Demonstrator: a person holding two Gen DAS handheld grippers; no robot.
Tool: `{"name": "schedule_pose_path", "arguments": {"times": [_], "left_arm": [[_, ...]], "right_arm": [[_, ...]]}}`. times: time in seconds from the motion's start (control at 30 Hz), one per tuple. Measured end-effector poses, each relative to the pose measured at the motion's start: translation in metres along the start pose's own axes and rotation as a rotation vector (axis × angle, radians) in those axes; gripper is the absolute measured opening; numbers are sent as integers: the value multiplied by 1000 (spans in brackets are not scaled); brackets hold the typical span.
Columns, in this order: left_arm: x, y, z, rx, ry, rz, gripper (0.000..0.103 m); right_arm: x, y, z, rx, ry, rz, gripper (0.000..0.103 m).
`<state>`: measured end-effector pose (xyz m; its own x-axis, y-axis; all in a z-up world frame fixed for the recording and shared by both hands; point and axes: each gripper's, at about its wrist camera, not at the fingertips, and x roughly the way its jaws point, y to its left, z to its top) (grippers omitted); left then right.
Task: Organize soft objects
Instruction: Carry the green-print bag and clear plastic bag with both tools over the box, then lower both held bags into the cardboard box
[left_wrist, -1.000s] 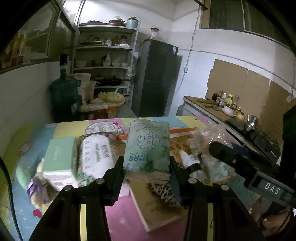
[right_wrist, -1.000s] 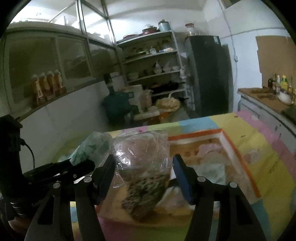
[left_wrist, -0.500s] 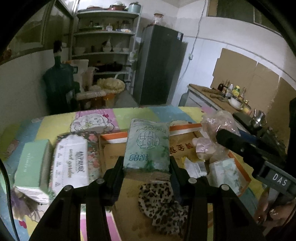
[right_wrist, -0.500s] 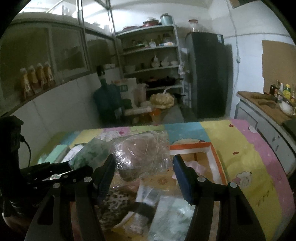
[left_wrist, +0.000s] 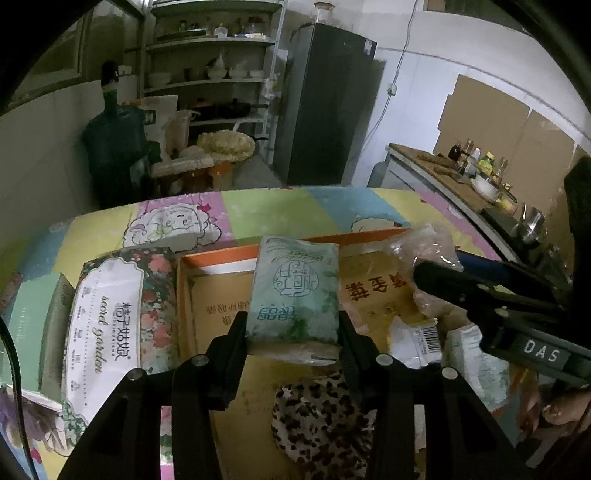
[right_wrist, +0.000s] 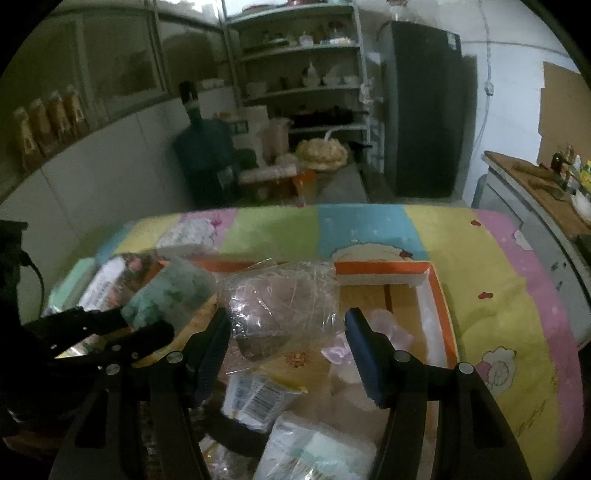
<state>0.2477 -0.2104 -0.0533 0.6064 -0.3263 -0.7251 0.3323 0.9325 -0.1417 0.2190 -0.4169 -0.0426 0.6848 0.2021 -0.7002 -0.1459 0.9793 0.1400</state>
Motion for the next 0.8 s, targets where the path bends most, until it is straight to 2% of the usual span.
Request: {"name": "schedule_pose_path", "arguments": {"times": [0.3,0.8], "left_arm": [[11,2,-2,9,37,7,46],[12,0,-3,20,47,1,49]], "right_arm": [[21,3,-4,-37,79,-33,64],[30,3,-4,-53,111,-28,66]]}}
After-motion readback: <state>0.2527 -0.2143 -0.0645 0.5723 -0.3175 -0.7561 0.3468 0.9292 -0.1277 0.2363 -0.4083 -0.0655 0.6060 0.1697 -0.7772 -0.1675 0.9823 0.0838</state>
